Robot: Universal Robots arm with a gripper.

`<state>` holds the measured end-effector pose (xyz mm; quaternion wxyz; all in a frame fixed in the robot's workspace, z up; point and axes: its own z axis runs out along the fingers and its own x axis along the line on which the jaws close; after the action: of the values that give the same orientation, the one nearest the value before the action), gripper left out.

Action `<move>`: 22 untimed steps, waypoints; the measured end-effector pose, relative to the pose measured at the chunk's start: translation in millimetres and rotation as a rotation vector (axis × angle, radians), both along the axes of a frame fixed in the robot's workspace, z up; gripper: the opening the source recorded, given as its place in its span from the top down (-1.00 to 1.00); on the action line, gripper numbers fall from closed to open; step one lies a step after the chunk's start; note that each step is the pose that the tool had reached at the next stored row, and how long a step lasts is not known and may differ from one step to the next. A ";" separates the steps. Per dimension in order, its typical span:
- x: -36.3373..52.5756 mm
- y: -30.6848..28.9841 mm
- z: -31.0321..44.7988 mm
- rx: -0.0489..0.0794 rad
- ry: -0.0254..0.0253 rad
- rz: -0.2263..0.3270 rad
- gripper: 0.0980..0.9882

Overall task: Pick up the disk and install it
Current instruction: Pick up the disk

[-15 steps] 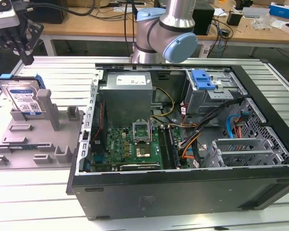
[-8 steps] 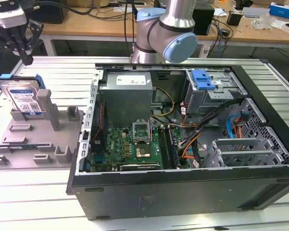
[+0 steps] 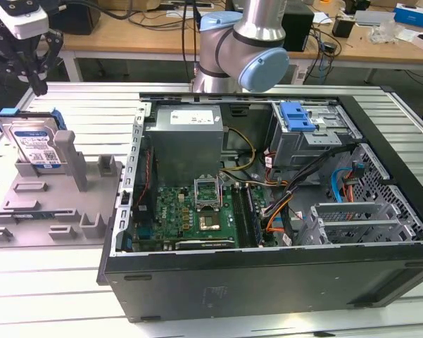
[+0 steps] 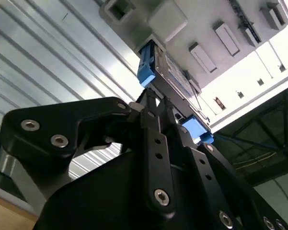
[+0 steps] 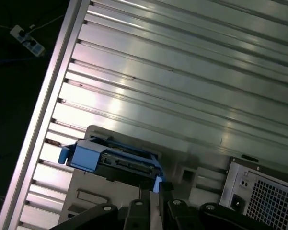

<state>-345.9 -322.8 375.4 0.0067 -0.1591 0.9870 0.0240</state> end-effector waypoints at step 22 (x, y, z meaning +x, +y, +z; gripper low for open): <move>2.9 0.0 -0.1 -0.001 0.0023 0.509 0.14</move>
<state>-343.0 -322.9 375.3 -0.0007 -0.4024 0.9151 0.0247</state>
